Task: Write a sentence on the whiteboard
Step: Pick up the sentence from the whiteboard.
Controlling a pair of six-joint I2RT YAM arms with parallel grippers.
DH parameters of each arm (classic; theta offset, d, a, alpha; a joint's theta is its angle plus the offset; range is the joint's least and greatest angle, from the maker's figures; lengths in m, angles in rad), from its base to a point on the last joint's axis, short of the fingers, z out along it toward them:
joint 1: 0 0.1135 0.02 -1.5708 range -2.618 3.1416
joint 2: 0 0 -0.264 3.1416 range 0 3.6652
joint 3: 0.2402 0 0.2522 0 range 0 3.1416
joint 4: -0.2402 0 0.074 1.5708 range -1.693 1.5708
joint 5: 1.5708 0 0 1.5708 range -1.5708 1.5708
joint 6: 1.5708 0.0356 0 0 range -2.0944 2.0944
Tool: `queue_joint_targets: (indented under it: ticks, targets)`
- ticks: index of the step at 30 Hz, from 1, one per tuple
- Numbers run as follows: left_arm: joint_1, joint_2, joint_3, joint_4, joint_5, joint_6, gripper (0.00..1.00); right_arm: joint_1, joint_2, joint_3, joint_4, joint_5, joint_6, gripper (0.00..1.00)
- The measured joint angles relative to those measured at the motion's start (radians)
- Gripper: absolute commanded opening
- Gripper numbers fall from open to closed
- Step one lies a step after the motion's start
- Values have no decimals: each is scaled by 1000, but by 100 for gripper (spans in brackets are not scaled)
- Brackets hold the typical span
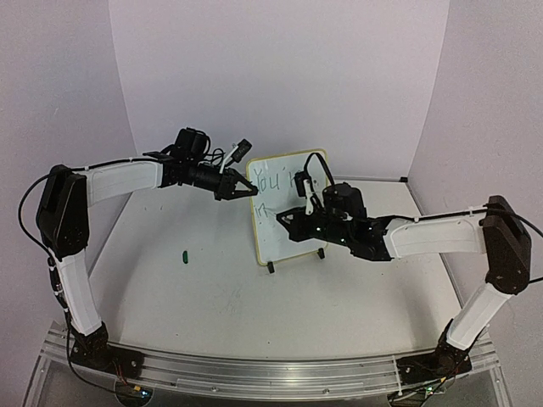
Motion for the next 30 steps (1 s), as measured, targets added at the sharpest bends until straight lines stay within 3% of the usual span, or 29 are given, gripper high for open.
queue_joint_targets:
  ticks: [30]
  targets:
    - [-1,0,0,0,-1,0,0,0,-49,-13,4,66,-2,0]
